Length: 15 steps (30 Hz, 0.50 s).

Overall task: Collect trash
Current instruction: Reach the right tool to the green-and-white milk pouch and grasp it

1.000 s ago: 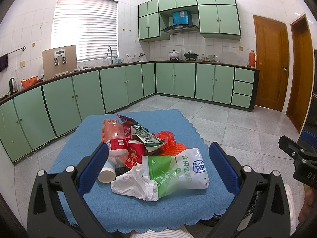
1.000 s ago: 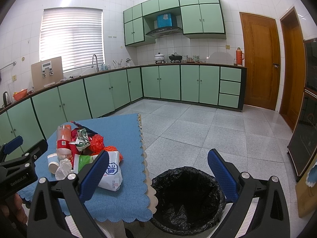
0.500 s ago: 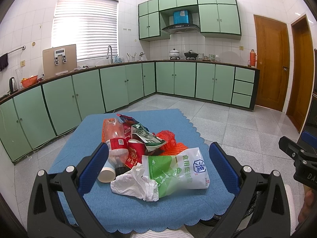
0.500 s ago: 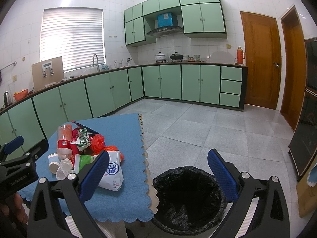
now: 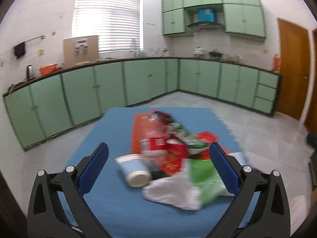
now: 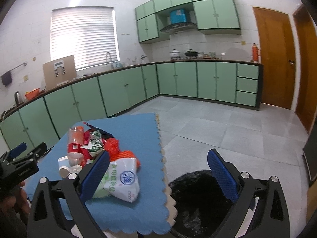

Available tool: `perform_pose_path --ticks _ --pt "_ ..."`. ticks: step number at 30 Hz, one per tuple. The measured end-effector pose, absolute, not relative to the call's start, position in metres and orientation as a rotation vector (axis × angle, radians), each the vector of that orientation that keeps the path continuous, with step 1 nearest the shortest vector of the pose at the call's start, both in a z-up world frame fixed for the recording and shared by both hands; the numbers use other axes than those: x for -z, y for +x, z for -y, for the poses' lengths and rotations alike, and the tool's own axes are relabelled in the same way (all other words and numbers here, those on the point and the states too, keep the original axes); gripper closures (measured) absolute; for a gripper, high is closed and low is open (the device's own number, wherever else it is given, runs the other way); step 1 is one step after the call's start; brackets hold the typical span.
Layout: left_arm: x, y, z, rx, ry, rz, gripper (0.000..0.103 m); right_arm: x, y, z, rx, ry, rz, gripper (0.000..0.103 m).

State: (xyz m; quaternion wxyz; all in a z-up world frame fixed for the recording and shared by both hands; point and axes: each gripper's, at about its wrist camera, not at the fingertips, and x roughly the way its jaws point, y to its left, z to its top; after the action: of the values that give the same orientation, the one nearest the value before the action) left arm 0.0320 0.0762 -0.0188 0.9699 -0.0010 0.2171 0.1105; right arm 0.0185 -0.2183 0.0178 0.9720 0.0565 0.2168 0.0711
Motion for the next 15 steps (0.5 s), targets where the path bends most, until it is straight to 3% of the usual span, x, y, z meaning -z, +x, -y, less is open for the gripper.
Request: perform_pose_path --ticks 15 --pt "0.059 0.077 -0.143 -0.352 -0.021 -0.536 0.005 0.014 0.114 0.120 -0.391 0.025 -0.519 0.022"
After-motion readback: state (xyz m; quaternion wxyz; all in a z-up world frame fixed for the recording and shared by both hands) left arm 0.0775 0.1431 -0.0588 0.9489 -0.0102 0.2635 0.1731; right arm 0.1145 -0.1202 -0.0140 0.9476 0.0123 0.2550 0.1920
